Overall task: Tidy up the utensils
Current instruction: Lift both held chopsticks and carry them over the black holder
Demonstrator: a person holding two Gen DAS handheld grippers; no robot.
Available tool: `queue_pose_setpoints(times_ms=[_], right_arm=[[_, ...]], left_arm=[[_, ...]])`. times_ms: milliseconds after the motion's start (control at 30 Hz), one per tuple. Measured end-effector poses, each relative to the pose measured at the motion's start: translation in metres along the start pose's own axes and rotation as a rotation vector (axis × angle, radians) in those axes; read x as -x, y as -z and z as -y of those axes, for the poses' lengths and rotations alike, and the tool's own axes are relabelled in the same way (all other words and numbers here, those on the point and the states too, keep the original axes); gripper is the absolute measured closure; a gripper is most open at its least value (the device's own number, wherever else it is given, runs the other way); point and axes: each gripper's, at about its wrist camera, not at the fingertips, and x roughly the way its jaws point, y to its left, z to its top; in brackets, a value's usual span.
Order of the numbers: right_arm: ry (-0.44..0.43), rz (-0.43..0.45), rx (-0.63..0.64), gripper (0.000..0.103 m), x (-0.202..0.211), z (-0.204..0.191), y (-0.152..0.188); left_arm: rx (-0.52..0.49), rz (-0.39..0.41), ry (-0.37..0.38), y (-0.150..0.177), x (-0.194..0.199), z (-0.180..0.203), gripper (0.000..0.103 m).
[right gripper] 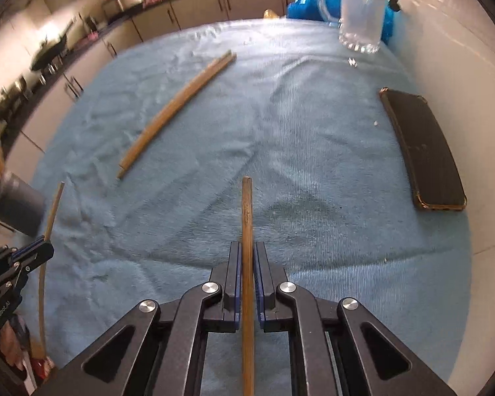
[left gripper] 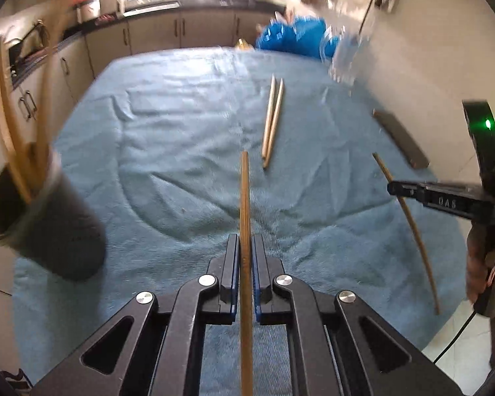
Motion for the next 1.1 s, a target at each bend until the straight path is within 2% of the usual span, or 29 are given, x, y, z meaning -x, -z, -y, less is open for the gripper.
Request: queue_pose_setpoints(times_ms=[267,467,700,867,1100], right_arm=[[-0.074,0.210,0.037,0.095,0.068,-0.034,0.011],[-0.121,0.331,0.046,0.095,0.099,-0.063,-0.002],[-0.186,0.452,0.084,0.095,0.125,-0.114,-0.026],[-0.257,0.502,0.117,0.095,0.131,-0.156,-0.043],[-0.408,0.593,0.127,0.095,0.129,-0.225,-0.065]], left_arm=[[0.067,0.167,0.035,0.004,0.056,-0.006,0.097],[0.147,0.310,0.065,0.002,0.109,-0.029,0.097],[0.232,0.488,0.051,-0.009,0.168,-0.070,0.097],[0.281,0.575,-0.007,-0.021,0.188,-0.103,0.097],[0.390,0.650,-0.052,-0.043,0.187,-0.146,0.097]])
